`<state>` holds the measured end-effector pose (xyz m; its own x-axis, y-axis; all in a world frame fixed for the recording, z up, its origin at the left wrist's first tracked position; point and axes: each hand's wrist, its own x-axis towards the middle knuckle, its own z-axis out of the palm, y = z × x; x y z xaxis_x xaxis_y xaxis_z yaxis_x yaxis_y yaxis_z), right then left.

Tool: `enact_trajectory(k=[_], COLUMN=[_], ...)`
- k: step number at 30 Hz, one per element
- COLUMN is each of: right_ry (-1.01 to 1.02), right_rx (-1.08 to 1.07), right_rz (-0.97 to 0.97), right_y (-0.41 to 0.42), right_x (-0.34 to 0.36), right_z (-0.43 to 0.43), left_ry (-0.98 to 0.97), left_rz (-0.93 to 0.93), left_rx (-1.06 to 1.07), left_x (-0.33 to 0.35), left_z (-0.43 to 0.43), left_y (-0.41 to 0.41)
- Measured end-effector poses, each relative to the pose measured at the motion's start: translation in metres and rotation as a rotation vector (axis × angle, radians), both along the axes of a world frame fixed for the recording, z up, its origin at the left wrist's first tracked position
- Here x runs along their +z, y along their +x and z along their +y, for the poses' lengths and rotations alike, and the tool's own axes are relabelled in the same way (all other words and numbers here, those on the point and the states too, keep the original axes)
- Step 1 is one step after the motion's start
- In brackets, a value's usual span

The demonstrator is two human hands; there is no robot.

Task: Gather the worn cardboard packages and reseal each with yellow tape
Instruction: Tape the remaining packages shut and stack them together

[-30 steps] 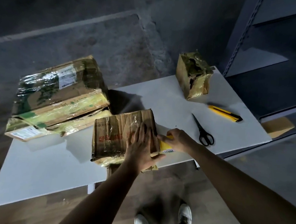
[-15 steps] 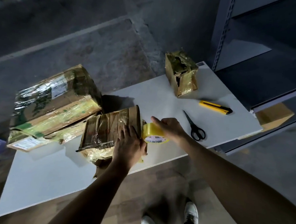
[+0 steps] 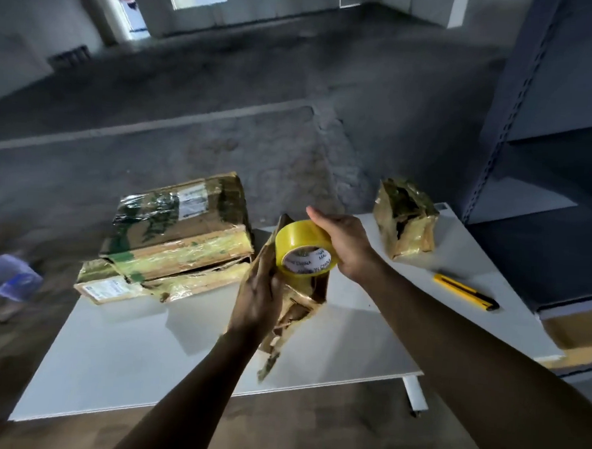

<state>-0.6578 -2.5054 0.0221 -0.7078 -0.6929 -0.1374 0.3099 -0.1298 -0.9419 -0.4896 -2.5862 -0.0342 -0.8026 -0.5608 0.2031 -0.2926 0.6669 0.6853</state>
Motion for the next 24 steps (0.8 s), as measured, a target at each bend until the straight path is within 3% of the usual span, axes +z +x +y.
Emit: enact_trajectory(k=[2,7,12,17,24], right_ry=[-0.006,-0.018,0.252,0.427,0.453], right_rx=[0.061,0.16,0.285,0.171,0.078], right_rz=[0.036,0.092,0.237,0.291,0.632], right_y=[0.011,0.047,0.086,0.109,0.104], right_x=[0.004,0.003,-0.004,-0.01,0.008], right_z=[-0.01,-0.038,-0.065,-0.081,-0.067], left_ry=[-0.018,0.096,0.234,0.282,0.158], left_rz=[0.094,0.104,0.026,0.046,0.183], left_rx=[0.021,0.068,0.18,0.176,0.14], left_x=[0.003,-0.017,-0.028,-0.029,-0.036], left_z=[-0.004,-0.041,-0.059,-0.066,-0.069], left_y=[0.016,0.053,0.086,0.099,0.104])
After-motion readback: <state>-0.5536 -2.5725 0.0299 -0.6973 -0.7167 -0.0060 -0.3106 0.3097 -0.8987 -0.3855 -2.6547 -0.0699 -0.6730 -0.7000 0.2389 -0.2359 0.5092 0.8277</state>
